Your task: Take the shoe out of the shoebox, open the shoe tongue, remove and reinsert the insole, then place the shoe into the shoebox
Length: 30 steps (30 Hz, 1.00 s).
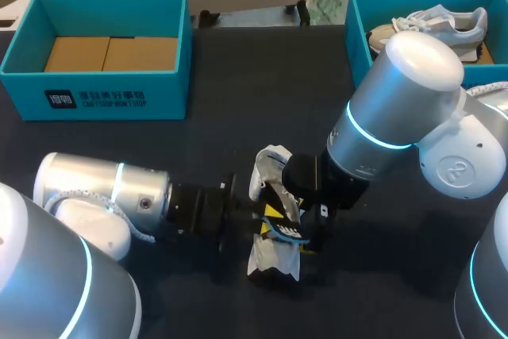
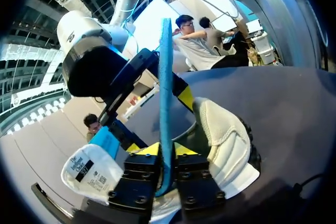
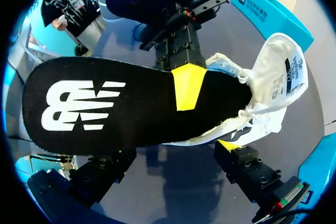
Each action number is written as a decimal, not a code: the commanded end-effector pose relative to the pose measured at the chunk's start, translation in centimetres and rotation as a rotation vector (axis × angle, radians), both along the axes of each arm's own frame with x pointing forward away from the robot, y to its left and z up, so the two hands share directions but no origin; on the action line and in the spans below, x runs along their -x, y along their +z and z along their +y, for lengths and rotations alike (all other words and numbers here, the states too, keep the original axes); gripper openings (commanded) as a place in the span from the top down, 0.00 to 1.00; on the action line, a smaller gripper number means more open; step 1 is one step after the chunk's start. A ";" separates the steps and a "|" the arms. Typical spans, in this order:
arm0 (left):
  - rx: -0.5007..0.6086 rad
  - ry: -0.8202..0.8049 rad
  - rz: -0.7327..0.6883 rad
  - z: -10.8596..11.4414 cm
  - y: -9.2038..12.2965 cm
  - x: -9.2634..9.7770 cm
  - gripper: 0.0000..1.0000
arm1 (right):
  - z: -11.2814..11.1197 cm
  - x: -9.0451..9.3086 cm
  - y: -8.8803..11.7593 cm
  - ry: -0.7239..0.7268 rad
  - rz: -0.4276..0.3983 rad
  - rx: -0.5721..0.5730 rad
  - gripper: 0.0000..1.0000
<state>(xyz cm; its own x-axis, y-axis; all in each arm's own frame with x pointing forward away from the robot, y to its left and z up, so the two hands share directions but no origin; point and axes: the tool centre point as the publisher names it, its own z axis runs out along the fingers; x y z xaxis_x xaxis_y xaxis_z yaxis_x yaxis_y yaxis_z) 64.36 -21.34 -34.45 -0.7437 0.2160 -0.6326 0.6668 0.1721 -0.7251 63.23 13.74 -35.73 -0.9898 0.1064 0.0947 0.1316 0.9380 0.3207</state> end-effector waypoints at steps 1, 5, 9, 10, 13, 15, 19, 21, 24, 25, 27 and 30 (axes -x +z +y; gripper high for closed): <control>0.024 -0.009 -0.010 0.4 0.9 0.7 0.63 | 0.1 0.1 -0.1 -0.001 -0.001 0.000 0.00; 0.048 -0.016 -0.024 0.2 1.7 1.4 0.73 | 0.1 0.1 -0.1 -0.001 -0.001 0.000 0.00; 0.049 -0.036 -0.043 -0.1 2.1 1.9 0.76 | 0.1 0.1 -0.1 -0.001 -0.001 0.000 0.00; 0.045 -0.036 -0.048 -0.2 2.1 2.0 0.76 | 0.1 0.1 -0.1 -0.001 -0.001 0.000 0.00; 0.038 -0.047 -0.056 -0.5 2.0 2.3 0.76 | 0.1 0.1 -0.1 -0.001 -0.001 0.000 0.00; 0.040 -0.048 -0.061 -0.6 2.0 2.4 0.80 | 0.1 0.1 -0.1 -0.001 -0.001 0.000 0.00; 0.032 -0.051 -0.110 -0.9 1.4 2.1 1.00 | 0.1 0.1 -0.1 -0.001 -0.001 0.000 0.00; 0.046 -0.058 -0.119 -1.0 0.9 1.8 1.00 | 0.1 0.1 -0.1 -0.001 -0.001 0.000 0.00; 0.052 -0.061 -0.143 -0.8 0.2 1.1 1.00 | 0.1 0.1 -0.1 -0.001 -0.001 0.000 0.00; 0.041 -0.065 -0.169 -0.8 -0.1 0.9 1.00 | 0.1 0.1 -0.1 -0.001 -0.001 0.000 0.00; 0.021 -0.045 -0.176 -0.7 -0.7 0.3 1.00 | 0.1 0.1 -0.1 -0.001 -0.001 0.000 0.00; 0.009 -0.022 -0.180 -0.5 -1.2 -0.4 1.00 | 0.1 0.1 -0.1 -0.001 -0.001 0.000 0.00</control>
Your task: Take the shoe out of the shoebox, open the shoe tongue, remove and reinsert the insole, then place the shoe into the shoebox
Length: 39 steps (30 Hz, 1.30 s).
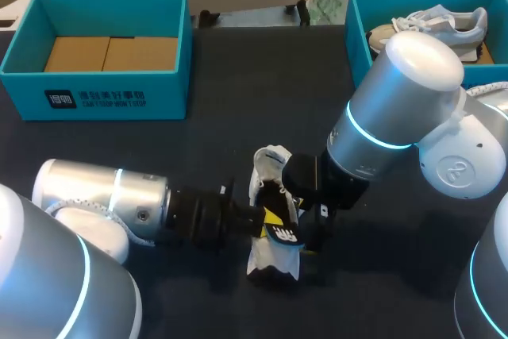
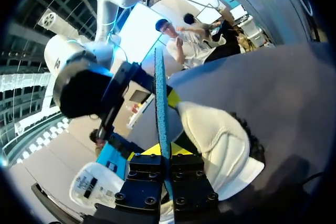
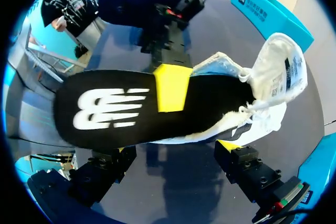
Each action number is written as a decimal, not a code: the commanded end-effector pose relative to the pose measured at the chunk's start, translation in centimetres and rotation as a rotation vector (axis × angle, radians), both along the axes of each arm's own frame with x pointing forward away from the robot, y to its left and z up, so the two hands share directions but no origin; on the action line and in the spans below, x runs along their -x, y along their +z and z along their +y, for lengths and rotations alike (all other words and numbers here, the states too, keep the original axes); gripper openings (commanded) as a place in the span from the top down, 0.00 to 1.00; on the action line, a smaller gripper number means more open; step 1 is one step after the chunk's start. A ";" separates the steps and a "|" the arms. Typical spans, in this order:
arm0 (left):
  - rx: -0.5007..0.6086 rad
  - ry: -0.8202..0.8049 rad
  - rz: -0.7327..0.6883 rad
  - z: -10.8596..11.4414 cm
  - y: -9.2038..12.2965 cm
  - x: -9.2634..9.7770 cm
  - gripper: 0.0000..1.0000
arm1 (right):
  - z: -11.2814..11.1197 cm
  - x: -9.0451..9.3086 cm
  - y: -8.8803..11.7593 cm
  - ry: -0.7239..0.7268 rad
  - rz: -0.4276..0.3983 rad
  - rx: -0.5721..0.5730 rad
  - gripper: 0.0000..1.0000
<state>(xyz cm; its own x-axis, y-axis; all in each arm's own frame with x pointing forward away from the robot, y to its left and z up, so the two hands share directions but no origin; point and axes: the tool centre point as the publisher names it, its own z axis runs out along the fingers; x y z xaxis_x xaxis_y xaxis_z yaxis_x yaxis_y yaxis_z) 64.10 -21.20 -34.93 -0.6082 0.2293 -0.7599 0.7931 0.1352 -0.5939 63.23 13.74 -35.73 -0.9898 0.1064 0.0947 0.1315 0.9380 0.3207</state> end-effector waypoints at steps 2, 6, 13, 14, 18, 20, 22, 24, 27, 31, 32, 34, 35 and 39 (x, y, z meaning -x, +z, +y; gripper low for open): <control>-0.011 0.021 -0.004 -0.6 -0.9 -0.9 1.00 | 0.1 0.1 -0.1 -0.001 -0.001 0.000 0.00; -0.010 0.024 -0.004 -0.7 -0.7 -1.0 1.00 | 0.1 0.1 -0.1 -0.001 -0.001 0.000 0.00; 0.004 0.002 0.024 -0.6 0.0 -0.4 0.96 | 0.1 0.1 -0.1 -0.001 -0.001 0.000 0.00; 0.004 0.002 0.023 -0.5 0.2 -0.2 0.80 | 0.1 0.1 -0.1 -0.001 -0.001 0.000 0.00; 0.025 -0.005 0.029 -0.2 1.1 0.4 0.66 | 0.1 0.1 -0.1 -0.001 -0.001 0.000 0.00; 0.034 -0.008 0.025 -0.2 1.6 0.8 0.65 | 0.1 0.1 -0.1 -0.001 -0.001 0.000 0.00; 0.041 -0.015 0.023 -0.3 1.9 1.1 0.64 | 0.1 0.1 -0.1 -0.001 -0.001 0.000 0.00; 0.047 -0.021 0.018 -0.4 2.3 1.3 0.65 | 0.1 0.1 -0.1 -0.001 -0.001 0.000 0.00; 0.052 -0.024 0.013 -0.7 2.7 1.6 0.71 | 0.1 0.1 -0.1 -0.001 -0.001 0.000 0.00; 0.044 -0.025 0.010 -0.9 2.7 2.0 0.80 | 0.1 0.1 -0.1 -0.001 -0.001 0.000 0.00; 0.041 -0.024 0.010 -1.0 2.7 2.1 0.83 | 0.1 0.1 -0.1 -0.001 -0.001 0.000 0.00; 0.034 -0.020 0.013 -1.1 2.7 2.2 0.89 | 0.1 0.1 -0.1 -0.001 -0.001 0.000 0.00; 0.028 -0.014 0.011 -1.1 2.8 2.2 0.98 | 0.1 0.1 -0.1 -0.001 -0.001 0.000 0.00; 0.006 0.000 -0.012 -1.4 2.5 2.1 1.00 | 0.1 0.1 -0.1 -0.001 -0.001 0.000 0.00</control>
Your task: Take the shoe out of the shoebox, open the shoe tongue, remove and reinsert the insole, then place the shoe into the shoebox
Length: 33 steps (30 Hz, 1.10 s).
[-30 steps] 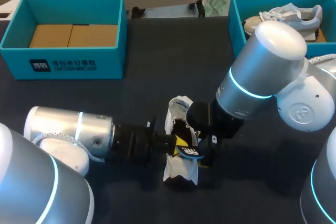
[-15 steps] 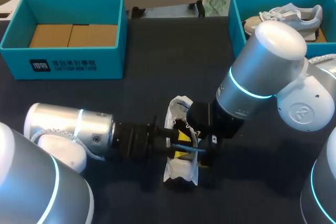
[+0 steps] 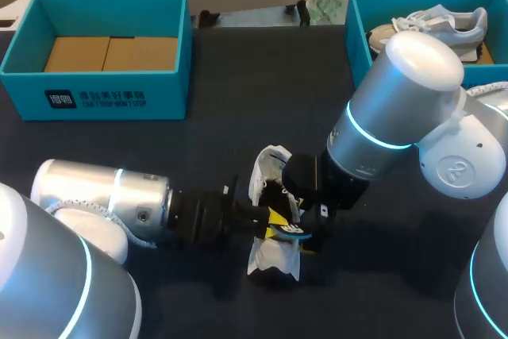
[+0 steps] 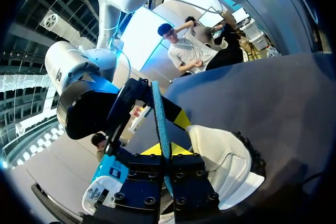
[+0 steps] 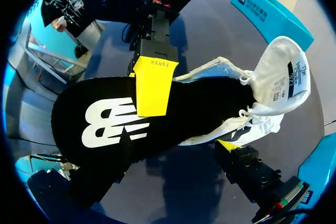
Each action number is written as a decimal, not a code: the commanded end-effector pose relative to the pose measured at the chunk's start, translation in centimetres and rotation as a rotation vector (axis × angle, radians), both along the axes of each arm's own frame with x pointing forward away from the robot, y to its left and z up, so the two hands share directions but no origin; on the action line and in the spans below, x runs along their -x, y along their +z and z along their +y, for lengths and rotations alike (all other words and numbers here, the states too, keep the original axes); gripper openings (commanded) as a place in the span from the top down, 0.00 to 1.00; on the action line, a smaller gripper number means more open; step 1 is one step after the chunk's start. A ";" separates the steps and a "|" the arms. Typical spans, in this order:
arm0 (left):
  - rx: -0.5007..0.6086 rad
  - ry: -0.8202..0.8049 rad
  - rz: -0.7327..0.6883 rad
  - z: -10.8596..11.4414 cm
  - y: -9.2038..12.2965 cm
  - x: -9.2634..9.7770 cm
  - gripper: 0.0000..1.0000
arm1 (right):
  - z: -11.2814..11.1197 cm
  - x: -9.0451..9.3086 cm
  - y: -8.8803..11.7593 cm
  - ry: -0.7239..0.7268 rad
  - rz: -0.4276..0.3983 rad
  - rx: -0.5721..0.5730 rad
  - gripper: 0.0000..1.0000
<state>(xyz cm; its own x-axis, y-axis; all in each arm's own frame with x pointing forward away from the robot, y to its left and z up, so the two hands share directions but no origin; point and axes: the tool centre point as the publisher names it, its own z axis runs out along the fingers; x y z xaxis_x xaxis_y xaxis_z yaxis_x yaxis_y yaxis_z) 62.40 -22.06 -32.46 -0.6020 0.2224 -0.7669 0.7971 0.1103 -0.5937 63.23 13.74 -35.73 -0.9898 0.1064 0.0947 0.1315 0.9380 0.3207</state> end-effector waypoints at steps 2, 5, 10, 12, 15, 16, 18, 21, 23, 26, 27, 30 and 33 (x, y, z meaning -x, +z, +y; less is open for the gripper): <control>-0.020 0.017 -0.037 -0.5 -0.3 0.2 1.00 | 0.1 0.1 -0.1 -0.001 -0.001 0.000 0.00; -0.017 0.013 -0.057 -0.3 -1.3 -0.6 1.00 | 0.1 0.1 -0.1 -0.001 -0.001 0.000 0.00; -0.049 0.029 -0.029 0.4 -3.1 -2.2 1.00 | 0.1 0.1 -0.1 -0.001 -0.001 0.000 0.00; -0.060 0.043 -0.022 0.4 -3.6 -2.7 1.00 | 0.1 0.1 -0.1 -0.001 -0.001 0.000 0.00; -0.066 0.051 -0.016 0.4 -4.0 -3.2 1.00 | 0.1 0.1 -0.1 -0.001 -0.001 0.000 0.00; -0.066 0.052 -0.015 0.4 -4.0 -3.3 1.00 | 0.1 0.1 -0.1 -0.001 -0.001 0.000 0.00; -0.067 0.051 -0.015 0.4 -4.0 -3.3 1.00 | 0.1 0.1 -0.1 -0.001 -0.001 0.000 0.00; -0.063 0.043 -0.011 0.4 -3.9 -3.3 1.00 | 0.1 0.1 -0.1 -0.001 -0.001 0.000 0.00; -0.061 0.037 -0.006 0.5 -3.7 -3.2 1.00 | 0.1 0.1 -0.1 -0.001 -0.001 0.000 0.00; -0.052 0.026 0.004 0.7 -3.1 -2.6 0.82 | 0.1 0.1 -0.1 -0.001 -0.001 0.000 0.00; -0.046 0.021 0.008 0.7 -2.9 -2.5 0.71 | 0.1 0.1 -0.1 -0.001 -0.001 0.000 0.00; -0.033 0.015 0.009 0.8 -2.1 -2.0 0.57 | 0.1 0.1 -0.1 -0.001 -0.001 0.000 0.00; -0.017 0.006 0.007 0.8 -1.4 -1.5 0.58 | 0.1 0.1 -0.1 -0.001 -0.001 0.000 0.00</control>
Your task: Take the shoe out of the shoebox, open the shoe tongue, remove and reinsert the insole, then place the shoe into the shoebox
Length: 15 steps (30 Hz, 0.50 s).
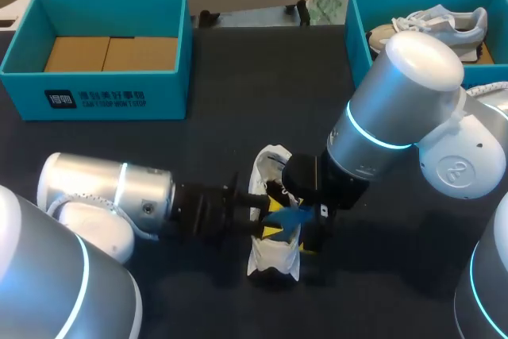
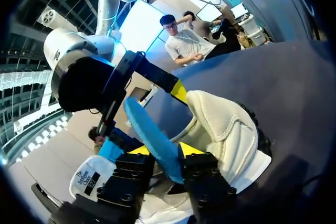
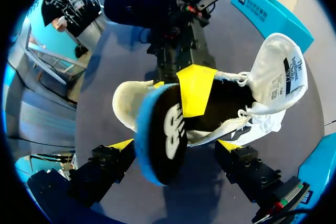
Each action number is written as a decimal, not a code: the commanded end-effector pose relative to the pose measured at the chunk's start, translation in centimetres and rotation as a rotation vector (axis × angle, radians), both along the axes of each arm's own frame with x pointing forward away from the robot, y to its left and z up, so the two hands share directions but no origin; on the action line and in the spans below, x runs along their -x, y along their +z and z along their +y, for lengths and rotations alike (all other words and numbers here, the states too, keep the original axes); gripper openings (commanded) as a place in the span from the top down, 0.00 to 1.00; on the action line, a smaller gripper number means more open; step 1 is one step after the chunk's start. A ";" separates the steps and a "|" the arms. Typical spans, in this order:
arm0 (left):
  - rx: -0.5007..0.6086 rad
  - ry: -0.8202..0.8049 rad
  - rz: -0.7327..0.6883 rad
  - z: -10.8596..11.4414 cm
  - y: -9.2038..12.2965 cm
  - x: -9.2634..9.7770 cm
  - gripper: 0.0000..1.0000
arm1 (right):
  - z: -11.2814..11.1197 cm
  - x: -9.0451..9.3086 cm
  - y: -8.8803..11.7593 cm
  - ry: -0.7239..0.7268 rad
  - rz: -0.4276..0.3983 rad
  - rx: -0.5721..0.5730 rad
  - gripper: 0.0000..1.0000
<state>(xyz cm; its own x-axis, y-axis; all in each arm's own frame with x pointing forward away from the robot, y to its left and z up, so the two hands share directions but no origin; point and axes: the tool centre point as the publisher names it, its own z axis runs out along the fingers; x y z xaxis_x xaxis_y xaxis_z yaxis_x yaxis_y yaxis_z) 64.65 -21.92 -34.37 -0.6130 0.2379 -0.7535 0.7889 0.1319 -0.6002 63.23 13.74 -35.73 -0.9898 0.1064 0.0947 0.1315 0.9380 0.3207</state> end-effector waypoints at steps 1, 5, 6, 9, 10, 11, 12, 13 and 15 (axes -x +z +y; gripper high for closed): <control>0.013 -0.005 -0.008 0.6 0.7 0.9 0.58 | 0.1 0.1 -0.1 -0.001 -0.001 0.000 0.00; 0.027 -0.020 -0.007 0.4 1.5 1.3 0.58 | 0.1 0.1 -0.1 -0.001 -0.001 0.000 0.00; 0.027 -0.022 -0.006 0.4 1.6 1.4 0.59 | 0.1 0.1 -0.1 -0.001 -0.001 0.000 0.00; 0.025 -0.028 -0.001 0.1 1.8 1.5 0.64 | 0.1 0.1 -0.1 -0.001 -0.001 0.000 0.00; 0.020 -0.029 0.000 0.1 1.9 1.6 0.63 | 0.1 0.1 -0.1 -0.001 -0.001 0.000 0.00; 0.016 -0.028 0.004 0.0 1.9 1.6 0.64 | 0.1 0.1 -0.1 -0.001 -0.001 0.000 0.00; 0.014 -0.027 0.006 0.0 1.9 1.6 0.64 | 0.1 0.1 -0.1 -0.001 -0.001 0.000 0.00; 0.011 -0.031 0.018 0.0 1.9 1.6 0.65 | 0.1 0.1 -0.1 -0.001 -0.001 0.000 0.00; -0.005 -0.025 0.036 0.0 1.9 1.6 0.69 | 0.1 0.1 -0.1 -0.001 -0.001 0.000 0.00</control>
<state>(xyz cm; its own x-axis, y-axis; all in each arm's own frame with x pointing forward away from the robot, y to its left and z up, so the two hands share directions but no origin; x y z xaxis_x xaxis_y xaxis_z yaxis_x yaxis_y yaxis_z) 63.02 -21.81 -32.72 -0.6262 0.2427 -0.7409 0.7759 0.1006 -0.6228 63.23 13.74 -35.73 -0.9898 0.1064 0.0947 0.1315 0.9380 0.3207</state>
